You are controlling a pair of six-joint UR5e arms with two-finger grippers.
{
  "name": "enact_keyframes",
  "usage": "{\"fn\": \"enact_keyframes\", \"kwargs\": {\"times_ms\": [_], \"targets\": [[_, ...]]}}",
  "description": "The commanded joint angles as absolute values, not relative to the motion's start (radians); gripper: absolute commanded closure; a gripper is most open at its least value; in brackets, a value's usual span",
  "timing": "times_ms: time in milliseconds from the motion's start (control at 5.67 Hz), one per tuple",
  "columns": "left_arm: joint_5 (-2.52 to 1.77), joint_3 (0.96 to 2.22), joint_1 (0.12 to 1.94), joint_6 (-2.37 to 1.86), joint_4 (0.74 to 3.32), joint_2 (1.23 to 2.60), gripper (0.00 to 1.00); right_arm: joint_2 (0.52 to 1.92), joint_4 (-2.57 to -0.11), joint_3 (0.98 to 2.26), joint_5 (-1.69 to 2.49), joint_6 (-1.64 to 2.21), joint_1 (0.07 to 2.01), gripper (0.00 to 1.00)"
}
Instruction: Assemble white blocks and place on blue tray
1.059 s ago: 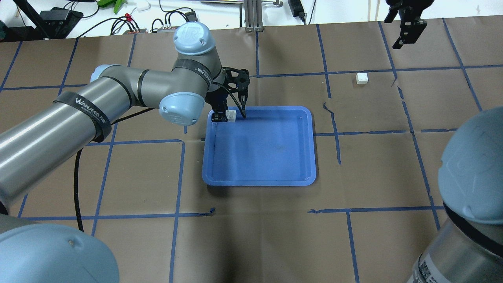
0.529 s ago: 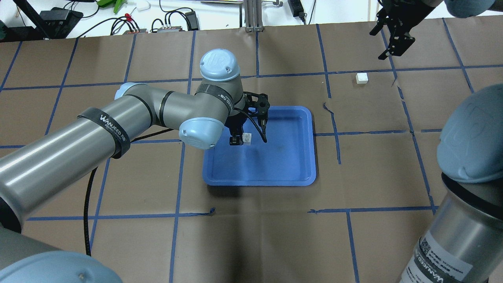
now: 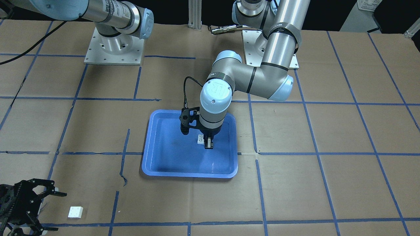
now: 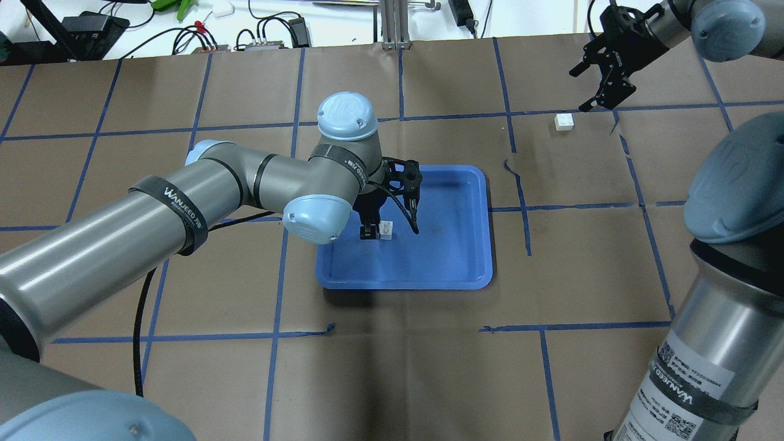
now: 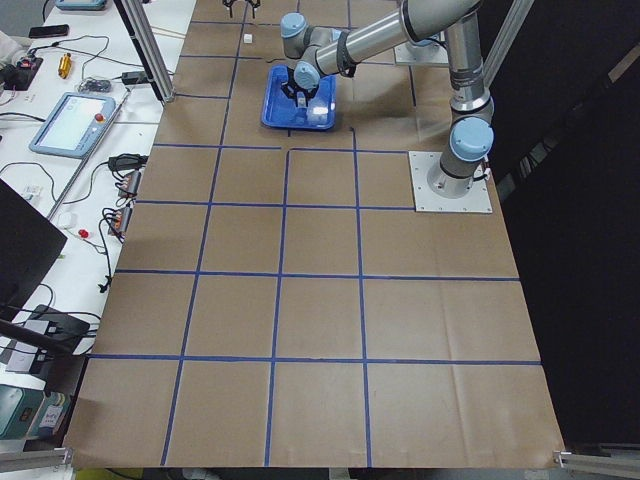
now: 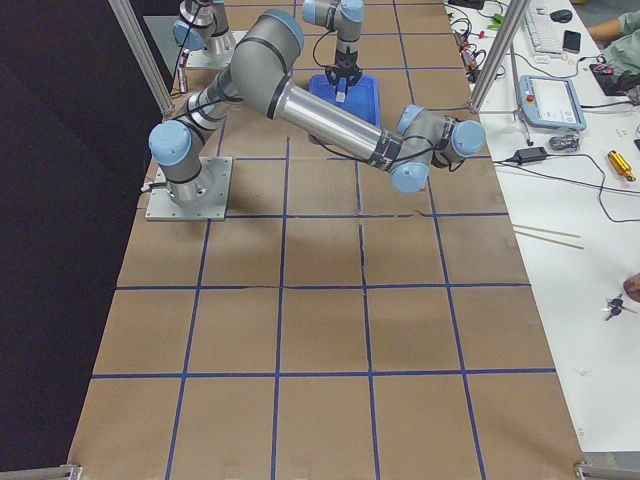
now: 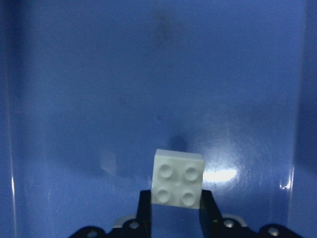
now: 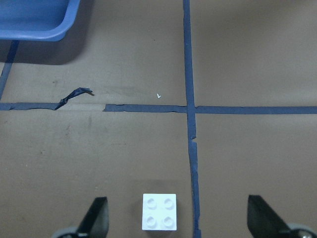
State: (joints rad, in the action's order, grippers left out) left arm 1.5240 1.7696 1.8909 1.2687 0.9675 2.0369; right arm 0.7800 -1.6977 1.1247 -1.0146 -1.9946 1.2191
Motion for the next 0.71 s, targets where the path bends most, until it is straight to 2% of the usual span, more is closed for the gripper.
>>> {"fn": "enact_keyframes", "kwargs": {"times_ms": [0, 176, 529], "targets": [[1.522, 1.769, 1.891, 1.264, 0.966, 2.045, 0.23, 0.741, -1.707, 1.147, -0.977, -2.0, 1.21, 0.0], [1.525, 1.76, 1.89, 1.267, 0.969, 2.04, 0.01, 0.733, -1.741, 1.179, -0.986, -2.037, 1.209, 0.0], [1.534, 1.744, 1.882, 1.272, 0.983, 1.998, 0.01, 0.726, -1.781, 1.213, -0.994, -2.043, 1.197, 0.0]]}}
